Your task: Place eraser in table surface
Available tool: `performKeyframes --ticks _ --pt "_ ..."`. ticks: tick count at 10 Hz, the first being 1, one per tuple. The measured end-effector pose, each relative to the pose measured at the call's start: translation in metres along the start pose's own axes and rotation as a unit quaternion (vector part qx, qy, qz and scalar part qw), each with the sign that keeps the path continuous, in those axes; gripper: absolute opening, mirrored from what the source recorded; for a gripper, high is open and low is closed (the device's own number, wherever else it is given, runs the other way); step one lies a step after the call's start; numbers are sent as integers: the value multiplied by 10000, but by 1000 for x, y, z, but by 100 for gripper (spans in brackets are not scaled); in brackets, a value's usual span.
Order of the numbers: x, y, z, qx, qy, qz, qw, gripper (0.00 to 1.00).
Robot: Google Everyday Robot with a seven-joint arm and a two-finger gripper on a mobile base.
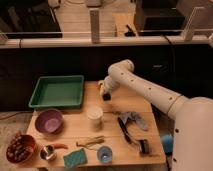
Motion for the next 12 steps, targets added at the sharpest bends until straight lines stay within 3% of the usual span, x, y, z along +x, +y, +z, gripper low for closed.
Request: performKeyframes --ticks 2,4,6,12 --pt "-7 8 31 34 -222 60 9997 38" --pt "-13 16 55 65 -390 135 9991 62" --pt "-12 17 56 72 -399 162 9990 76" --pt "-11 12 49 -102 -401 129 9991 78"
